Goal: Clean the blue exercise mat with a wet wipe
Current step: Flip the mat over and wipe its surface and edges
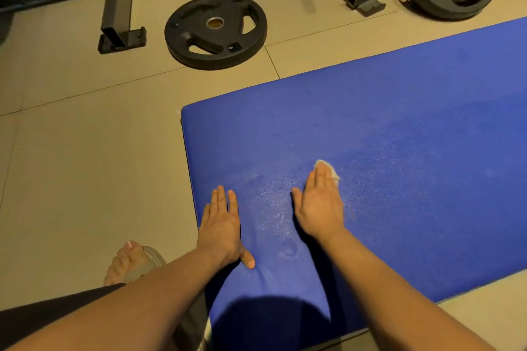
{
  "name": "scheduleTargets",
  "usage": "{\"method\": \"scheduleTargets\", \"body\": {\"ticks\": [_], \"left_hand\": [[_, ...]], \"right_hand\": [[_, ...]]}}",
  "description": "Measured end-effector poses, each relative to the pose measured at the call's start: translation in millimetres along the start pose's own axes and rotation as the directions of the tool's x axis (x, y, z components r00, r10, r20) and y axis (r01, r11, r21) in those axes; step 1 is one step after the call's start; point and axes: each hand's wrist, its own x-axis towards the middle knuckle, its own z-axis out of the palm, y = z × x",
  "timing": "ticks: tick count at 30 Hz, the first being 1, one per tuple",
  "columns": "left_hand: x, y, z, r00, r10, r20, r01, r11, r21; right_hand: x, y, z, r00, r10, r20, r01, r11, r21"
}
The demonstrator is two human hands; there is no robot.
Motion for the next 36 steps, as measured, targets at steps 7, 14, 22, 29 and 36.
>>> {"method": "scheduleTargets", "body": {"ticks": [7,14,22,29,36], "left_hand": [[1,-5,0,1.000,0.021,-0.006,-0.022,1.000,-0.020],[-1,0,-3,1.000,0.014,-0.008,-0.014,0.999,0.039],[1,12,-10,1.000,-0.023,0.021,0.019,0.990,0.143],[1,12,-10,0.999,-0.025,0.027,0.022,0.992,0.124],[3,8,-6,1.000,-0.015,0.014,0.014,0.994,0.105]], "right_hand": [[-22,-78,23,0.856,-0.505,0.110,0.509,0.860,-0.015],[-30,17,-2,0.979,-0.184,0.092,0.192,0.977,-0.088],[-70,-58,15,0.939,-0.309,0.153,0.292,0.948,0.126],[-53,20,3,0.946,-0.307,0.101,0.316,0.944,-0.096],[-64,-22,13,0.997,-0.077,0.009,0.077,0.997,0.012]]}}
